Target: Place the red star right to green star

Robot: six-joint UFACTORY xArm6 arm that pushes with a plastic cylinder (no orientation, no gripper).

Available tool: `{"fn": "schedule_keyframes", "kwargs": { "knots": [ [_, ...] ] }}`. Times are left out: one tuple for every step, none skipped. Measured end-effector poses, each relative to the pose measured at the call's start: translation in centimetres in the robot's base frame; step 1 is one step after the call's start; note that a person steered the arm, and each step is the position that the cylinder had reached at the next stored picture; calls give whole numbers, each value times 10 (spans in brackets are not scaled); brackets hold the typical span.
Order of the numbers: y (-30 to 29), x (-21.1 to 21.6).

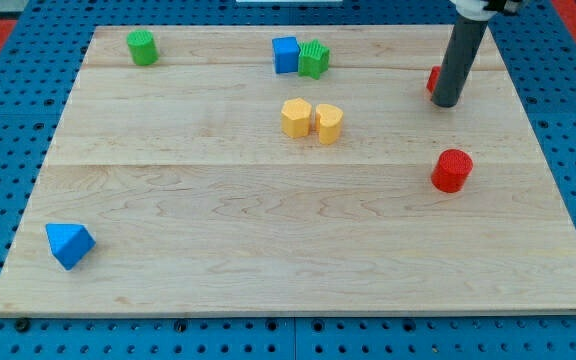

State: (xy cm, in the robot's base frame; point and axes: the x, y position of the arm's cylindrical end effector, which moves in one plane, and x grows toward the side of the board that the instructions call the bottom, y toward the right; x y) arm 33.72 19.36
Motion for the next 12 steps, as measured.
{"fn": "schedule_keyframes", "kwargs": {
  "knots": [
    [0, -11],
    [0, -11],
    [1, 7],
    [5, 18],
    [7, 18],
    [16, 18],
    [16, 18],
    [18, 3],
    [18, -15],
    [18, -15],
    [18, -15],
    [18, -26]
  ]
}}
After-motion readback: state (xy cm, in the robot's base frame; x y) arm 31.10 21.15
